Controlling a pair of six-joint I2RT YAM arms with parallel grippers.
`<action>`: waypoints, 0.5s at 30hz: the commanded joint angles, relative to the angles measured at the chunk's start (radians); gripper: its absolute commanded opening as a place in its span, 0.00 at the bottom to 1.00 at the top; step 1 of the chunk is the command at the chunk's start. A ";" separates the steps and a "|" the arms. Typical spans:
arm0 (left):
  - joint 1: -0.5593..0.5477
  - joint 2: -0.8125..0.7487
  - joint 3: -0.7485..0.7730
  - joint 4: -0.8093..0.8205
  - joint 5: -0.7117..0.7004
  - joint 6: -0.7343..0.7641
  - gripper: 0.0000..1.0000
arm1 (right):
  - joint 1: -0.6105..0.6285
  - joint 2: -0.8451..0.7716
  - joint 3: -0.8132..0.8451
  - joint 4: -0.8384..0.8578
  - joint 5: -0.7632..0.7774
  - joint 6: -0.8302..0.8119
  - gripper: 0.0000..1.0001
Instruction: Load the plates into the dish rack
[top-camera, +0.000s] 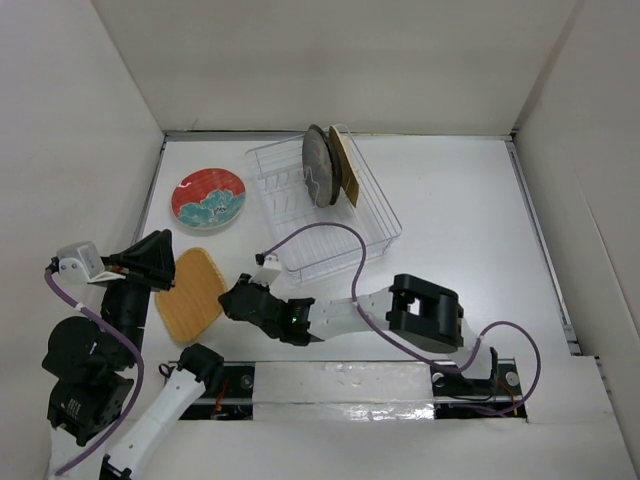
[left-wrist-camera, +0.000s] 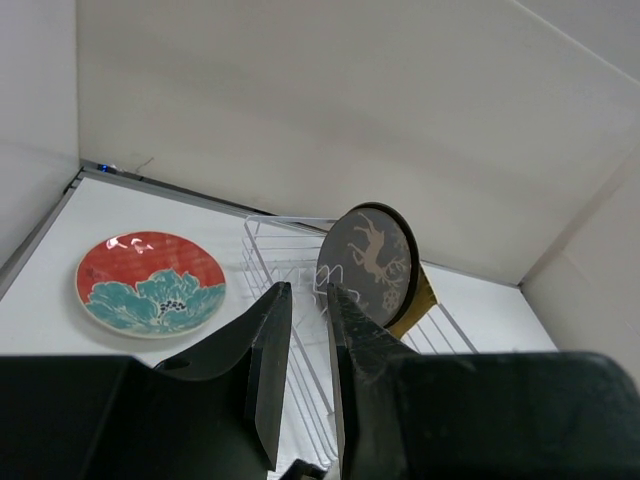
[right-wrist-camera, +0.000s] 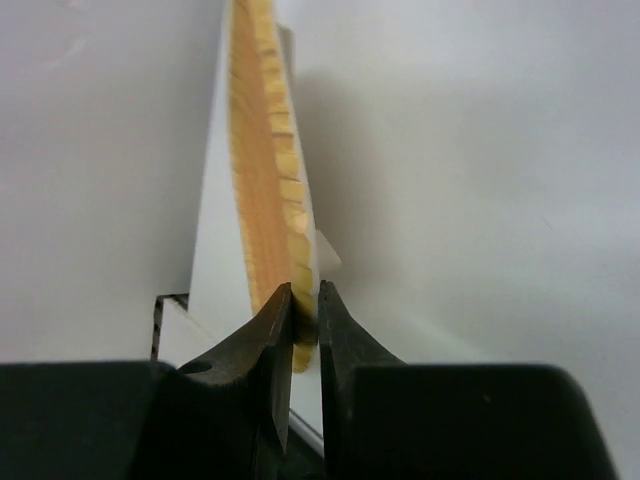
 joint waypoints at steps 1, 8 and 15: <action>-0.004 0.019 0.021 0.049 -0.021 0.014 0.19 | 0.005 -0.148 -0.034 0.158 0.140 -0.265 0.00; -0.004 0.041 0.018 0.058 -0.044 0.018 0.19 | -0.024 -0.323 -0.068 0.233 0.172 -0.491 0.00; -0.004 0.041 -0.037 0.107 -0.015 -0.015 0.19 | -0.156 -0.460 -0.111 0.257 0.077 -0.549 0.00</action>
